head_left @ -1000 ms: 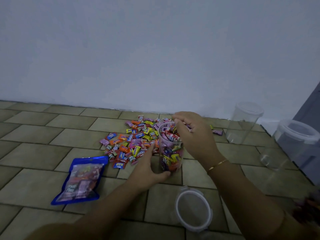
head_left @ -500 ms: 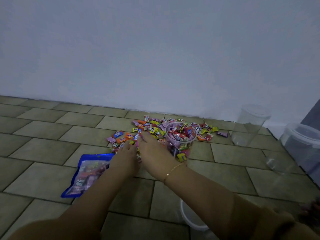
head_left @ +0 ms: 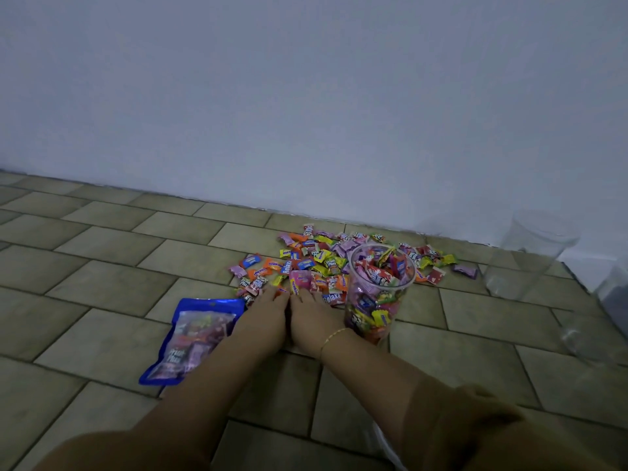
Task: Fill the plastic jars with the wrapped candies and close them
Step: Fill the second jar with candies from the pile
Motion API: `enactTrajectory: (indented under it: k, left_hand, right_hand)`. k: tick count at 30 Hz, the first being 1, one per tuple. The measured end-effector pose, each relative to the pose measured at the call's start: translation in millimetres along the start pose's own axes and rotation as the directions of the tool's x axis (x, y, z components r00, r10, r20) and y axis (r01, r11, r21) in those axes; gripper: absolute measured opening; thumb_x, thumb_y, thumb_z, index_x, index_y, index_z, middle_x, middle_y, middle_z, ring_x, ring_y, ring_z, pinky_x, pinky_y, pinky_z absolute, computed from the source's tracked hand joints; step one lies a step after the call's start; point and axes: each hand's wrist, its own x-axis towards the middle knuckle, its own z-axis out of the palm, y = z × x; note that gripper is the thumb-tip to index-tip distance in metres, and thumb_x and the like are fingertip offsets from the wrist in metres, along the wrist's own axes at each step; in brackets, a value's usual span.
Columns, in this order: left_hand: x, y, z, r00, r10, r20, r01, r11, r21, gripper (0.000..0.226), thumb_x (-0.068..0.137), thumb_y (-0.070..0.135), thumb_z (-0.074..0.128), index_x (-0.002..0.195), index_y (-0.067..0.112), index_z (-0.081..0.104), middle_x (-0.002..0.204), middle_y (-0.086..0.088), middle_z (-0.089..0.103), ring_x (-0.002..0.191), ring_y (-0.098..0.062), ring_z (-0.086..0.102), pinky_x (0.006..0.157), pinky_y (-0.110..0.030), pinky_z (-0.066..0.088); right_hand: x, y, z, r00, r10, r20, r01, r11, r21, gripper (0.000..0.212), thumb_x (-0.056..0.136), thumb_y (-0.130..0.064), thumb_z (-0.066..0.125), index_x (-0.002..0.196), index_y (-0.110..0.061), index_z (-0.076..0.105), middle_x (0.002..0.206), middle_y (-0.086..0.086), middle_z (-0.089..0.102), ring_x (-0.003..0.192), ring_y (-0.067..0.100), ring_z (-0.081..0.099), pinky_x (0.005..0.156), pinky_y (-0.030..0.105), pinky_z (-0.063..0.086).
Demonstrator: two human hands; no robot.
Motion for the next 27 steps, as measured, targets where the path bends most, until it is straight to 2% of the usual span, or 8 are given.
enactTrajectory:
  k: [4, 9, 14, 17, 19, 21, 24, 27]
  left_hand:
    - [-2, 1, -1, 0.995, 0.005, -0.097, -0.008, 1.0, -0.029, 0.054, 0.091, 0.008, 0.055, 0.141, 0.019, 0.041, 0.145, -0.003, 0.038, 0.129, -0.017, 0.042, 0.11, -0.031, 0.034]
    - [-2, 16, -7, 0.999, -0.036, 0.02, 0.035, 0.999, 0.036, 0.05, 0.091, 0.011, 0.055, 0.139, 0.016, 0.042, 0.144, -0.006, 0.042, 0.131, -0.021, 0.041, 0.109, -0.032, 0.029]
    - [-26, 19, 3, 0.978, 0.078, -0.195, -0.095, 0.992, -0.082, 0.042, 0.092, 0.011, 0.055, 0.133, 0.017, 0.053, 0.142, -0.002, 0.046, 0.126, -0.015, 0.044, 0.103, -0.02, 0.029]
    - [-41, 21, 4, 0.94, 0.068, -0.335, -0.135, 0.974, -0.179, 0.036, 0.088, 0.008, 0.059, 0.123, 0.014, 0.061, 0.138, 0.0, 0.051, 0.123, -0.014, 0.047, 0.098, -0.013, 0.025]
    - [-47, 22, 3, 0.952, 0.046, -0.302, -0.104, 0.978, -0.179, 0.034, 0.088, 0.01, 0.061, 0.121, 0.013, 0.063, 0.139, -0.003, 0.051, 0.125, -0.017, 0.047, 0.104, -0.019, 0.029]
    - [-45, 23, 1, 0.976, 0.001, -0.219, -0.044, 0.981, -0.191, 0.026, 0.089, 0.012, 0.058, 0.115, 0.012, 0.065, 0.125, -0.007, 0.061, 0.115, -0.021, 0.055, 0.096, -0.026, 0.039]
    - [-41, 25, -4, 0.998, -0.062, -0.017, 0.06, 0.993, -0.103, 0.022, 0.091, 0.015, 0.053, 0.111, 0.018, 0.063, 0.116, -0.003, 0.063, 0.102, -0.018, 0.057, 0.083, -0.024, 0.04]
    - [-33, 24, -11, 0.993, -0.114, 0.018, 0.115, 0.979, -0.168, 0.024, 0.094, 0.014, 0.051, 0.116, 0.016, 0.061, 0.119, -0.004, 0.06, 0.103, -0.016, 0.055, 0.082, -0.021, 0.037]
  right_hand:
    - [-12, 1, 3, 0.994, 0.001, -0.114, 0.002, 1.0, 0.026, 0.044, 0.097, -0.012, 0.033, 0.141, -0.013, 0.032, 0.149, 0.014, 0.029, 0.135, 0.034, 0.028, 0.104, 0.051, 0.035]
    - [-28, 4, -4, 0.992, -0.023, -0.123, 0.031, 0.998, 0.063, 0.036, 0.096, -0.005, 0.034, 0.132, -0.007, 0.04, 0.137, 0.017, 0.039, 0.127, 0.033, 0.034, 0.099, 0.044, 0.037]
    - [-39, 7, -3, 0.982, -0.028, -0.189, 0.04, 0.997, 0.059, 0.03, 0.095, -0.007, 0.038, 0.124, -0.009, 0.046, 0.128, 0.017, 0.043, 0.116, 0.036, 0.043, 0.096, 0.045, 0.038]
    - [-46, 5, -1, 0.972, -0.028, -0.235, 0.039, 0.998, 0.042, 0.028, 0.095, -0.01, 0.04, 0.121, -0.012, 0.051, 0.124, 0.015, 0.046, 0.112, 0.036, 0.046, 0.096, 0.045, 0.039]
    - [-49, 4, -3, 0.971, -0.021, -0.239, 0.038, 0.997, 0.07, 0.028, 0.094, -0.01, 0.041, 0.118, -0.011, 0.055, 0.119, 0.015, 0.05, 0.109, 0.034, 0.049, 0.094, 0.044, 0.042]
    - [-52, 3, -6, 0.976, -0.03, -0.215, 0.052, 0.994, 0.097, 0.026, 0.09, -0.005, 0.043, 0.109, -0.01, 0.06, 0.113, 0.014, 0.056, 0.106, 0.033, 0.052, 0.093, 0.042, 0.043]
    - [-56, 5, -7, 0.983, -0.021, -0.183, 0.039, 0.995, 0.096, 0.023, 0.088, 0.0, 0.042, 0.097, -0.012, 0.06, 0.105, 0.015, 0.059, 0.101, 0.033, 0.054, 0.079, 0.035, 0.042]
    - [-59, 2, -14, 0.995, -0.001, -0.103, 0.004, 0.999, 0.032, 0.019, 0.09, -0.001, 0.045, 0.099, -0.01, 0.06, 0.092, 0.014, 0.053, 0.088, 0.026, 0.05, 0.077, 0.035, 0.041]
